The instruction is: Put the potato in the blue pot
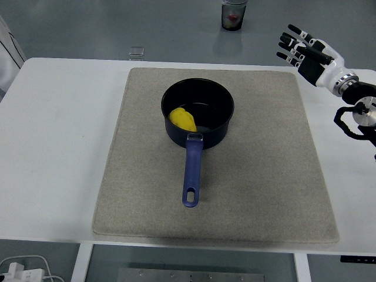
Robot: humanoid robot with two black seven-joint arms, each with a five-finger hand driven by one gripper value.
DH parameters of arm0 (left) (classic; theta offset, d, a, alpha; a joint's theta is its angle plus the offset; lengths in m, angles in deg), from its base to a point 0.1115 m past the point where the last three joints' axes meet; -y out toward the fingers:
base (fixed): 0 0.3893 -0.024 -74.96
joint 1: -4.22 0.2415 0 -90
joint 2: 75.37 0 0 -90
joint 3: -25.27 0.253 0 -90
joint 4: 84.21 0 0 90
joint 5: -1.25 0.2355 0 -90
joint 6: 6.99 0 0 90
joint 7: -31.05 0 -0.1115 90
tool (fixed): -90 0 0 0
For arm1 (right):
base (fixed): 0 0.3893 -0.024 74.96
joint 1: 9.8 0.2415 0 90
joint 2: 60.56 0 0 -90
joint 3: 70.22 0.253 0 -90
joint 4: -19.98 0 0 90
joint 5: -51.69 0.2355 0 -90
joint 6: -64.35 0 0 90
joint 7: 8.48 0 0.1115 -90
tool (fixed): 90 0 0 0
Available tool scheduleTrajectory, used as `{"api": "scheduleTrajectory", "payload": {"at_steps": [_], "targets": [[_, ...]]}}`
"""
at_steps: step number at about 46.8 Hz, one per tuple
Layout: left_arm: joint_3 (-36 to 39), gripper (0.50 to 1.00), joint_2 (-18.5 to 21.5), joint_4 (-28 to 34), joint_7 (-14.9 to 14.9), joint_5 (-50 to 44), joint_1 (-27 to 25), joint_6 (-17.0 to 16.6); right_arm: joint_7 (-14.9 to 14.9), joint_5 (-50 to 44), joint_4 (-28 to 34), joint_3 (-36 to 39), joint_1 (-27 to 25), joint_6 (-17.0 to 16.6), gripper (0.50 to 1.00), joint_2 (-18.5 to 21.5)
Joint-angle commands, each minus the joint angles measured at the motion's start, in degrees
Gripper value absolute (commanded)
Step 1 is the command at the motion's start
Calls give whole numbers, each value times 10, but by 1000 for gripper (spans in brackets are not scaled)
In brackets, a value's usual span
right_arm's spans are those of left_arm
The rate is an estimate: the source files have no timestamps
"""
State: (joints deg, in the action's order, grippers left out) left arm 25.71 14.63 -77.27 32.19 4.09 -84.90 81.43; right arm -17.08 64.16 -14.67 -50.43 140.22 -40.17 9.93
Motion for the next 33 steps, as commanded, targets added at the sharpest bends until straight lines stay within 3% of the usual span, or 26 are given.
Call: {"api": "scheduleTrajectory", "payload": {"at_steps": [1,9,33], "targets": [[0,996,0,0,0,0,0,0,1,0,0,1,-3,-1,913,1],[0,996,0,0,0,0,0,0,14,0,0,7,-10,4,913,3],[0,996,0,0,0,0,0,0,6,-10,-2,14,-25,-1,915,19]]}}
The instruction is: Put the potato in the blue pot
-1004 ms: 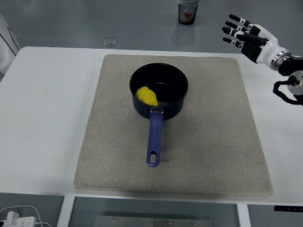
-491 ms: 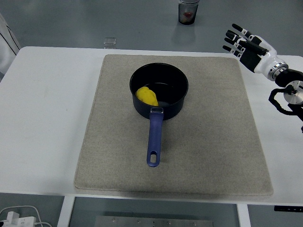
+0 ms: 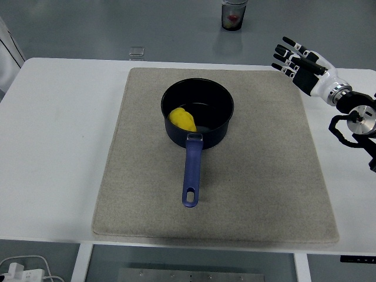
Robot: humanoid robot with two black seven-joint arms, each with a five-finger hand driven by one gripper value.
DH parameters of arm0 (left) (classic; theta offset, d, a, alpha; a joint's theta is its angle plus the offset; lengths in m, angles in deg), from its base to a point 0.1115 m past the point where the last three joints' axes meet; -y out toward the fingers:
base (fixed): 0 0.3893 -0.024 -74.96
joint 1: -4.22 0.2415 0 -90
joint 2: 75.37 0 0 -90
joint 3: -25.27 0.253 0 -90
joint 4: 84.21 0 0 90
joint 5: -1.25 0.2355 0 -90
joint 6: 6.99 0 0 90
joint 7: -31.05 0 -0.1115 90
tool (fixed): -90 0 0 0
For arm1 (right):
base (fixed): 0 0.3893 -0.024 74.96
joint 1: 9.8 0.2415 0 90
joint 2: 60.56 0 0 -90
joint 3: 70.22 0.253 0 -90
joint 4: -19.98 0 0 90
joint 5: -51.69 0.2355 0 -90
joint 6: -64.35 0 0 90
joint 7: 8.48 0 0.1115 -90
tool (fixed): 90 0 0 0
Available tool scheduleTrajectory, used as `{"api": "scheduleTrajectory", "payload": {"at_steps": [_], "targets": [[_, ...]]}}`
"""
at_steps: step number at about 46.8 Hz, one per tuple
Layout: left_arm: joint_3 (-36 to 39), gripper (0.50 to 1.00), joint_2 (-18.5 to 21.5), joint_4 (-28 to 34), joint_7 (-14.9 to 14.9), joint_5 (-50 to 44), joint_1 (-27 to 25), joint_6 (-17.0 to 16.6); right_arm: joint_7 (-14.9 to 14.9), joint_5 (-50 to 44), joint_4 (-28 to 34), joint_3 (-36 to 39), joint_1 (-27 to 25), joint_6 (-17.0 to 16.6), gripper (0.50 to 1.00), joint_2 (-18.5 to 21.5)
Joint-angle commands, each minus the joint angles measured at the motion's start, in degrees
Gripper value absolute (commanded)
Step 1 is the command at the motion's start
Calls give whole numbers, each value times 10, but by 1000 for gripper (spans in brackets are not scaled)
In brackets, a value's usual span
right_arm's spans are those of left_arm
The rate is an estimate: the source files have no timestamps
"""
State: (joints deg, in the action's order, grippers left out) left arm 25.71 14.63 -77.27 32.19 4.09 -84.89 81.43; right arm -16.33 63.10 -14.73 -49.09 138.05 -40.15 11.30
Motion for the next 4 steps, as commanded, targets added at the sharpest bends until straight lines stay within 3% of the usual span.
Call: {"api": "scheduleTrajectory", "payload": {"at_steps": [1,4], "targets": [[0,996,0,0,0,0,0,0,-1,-1,-1,1,-5,-1,915,7],[0,996,0,0,0,0,0,0,-5,-1,-1,1,-7,-1,915,7]]}}
